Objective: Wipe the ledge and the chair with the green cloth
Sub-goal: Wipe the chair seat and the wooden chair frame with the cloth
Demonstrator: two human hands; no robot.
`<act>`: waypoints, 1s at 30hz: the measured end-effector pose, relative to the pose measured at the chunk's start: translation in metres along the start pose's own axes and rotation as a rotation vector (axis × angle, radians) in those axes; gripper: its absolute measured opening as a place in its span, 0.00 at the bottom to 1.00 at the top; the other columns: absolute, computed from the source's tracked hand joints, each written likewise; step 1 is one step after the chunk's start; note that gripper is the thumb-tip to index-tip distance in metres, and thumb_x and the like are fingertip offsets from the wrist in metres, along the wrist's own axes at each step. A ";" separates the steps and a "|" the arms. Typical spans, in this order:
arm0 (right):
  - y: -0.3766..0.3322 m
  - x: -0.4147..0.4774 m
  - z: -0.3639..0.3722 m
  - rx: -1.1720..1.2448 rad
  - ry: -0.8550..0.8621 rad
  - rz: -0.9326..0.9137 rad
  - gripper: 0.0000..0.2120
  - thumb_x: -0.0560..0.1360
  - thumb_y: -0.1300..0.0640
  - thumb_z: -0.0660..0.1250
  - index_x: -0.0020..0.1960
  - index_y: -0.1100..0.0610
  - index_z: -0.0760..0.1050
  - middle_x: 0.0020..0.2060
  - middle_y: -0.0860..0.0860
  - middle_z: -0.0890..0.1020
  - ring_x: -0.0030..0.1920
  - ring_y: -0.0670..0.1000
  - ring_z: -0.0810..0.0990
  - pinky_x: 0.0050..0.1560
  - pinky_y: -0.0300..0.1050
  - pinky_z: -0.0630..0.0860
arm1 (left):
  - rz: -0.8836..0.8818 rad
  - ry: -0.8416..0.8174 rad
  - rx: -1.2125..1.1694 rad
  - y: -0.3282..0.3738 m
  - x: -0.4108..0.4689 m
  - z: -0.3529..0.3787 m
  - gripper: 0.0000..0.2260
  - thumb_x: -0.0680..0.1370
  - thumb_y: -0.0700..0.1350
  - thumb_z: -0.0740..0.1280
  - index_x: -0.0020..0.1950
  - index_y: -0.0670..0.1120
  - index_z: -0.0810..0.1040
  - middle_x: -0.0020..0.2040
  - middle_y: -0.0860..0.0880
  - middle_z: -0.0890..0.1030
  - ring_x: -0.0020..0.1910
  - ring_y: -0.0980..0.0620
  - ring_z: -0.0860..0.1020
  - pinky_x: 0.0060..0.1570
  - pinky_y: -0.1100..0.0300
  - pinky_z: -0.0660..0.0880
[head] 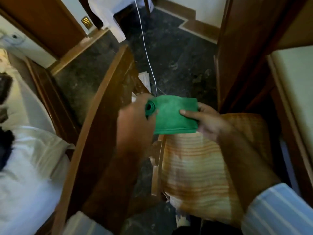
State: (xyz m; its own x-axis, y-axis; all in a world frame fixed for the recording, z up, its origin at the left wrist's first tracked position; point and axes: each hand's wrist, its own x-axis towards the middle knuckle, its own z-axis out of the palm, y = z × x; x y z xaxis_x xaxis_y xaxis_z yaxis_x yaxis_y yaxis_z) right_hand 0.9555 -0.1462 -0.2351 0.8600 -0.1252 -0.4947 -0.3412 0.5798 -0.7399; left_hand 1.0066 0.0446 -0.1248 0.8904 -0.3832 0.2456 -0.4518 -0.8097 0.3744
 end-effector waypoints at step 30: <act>0.042 0.101 0.175 -0.607 0.227 -0.705 0.32 0.82 0.31 0.46 0.81 0.33 0.37 0.82 0.36 0.40 0.86 0.47 0.40 0.85 0.56 0.42 | 0.228 -0.322 0.096 -0.070 0.060 -0.063 0.29 0.83 0.52 0.51 0.82 0.46 0.46 0.83 0.49 0.46 0.79 0.60 0.42 0.70 0.74 0.38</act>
State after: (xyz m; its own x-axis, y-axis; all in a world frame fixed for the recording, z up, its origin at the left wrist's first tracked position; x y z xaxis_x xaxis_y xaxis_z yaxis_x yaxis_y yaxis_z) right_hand 1.0942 0.0066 -0.2360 0.8704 -0.4761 0.1259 0.0342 -0.1966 -0.9799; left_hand 1.0883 0.1063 -0.0800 0.7469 -0.6648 0.0137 -0.6457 -0.7202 0.2536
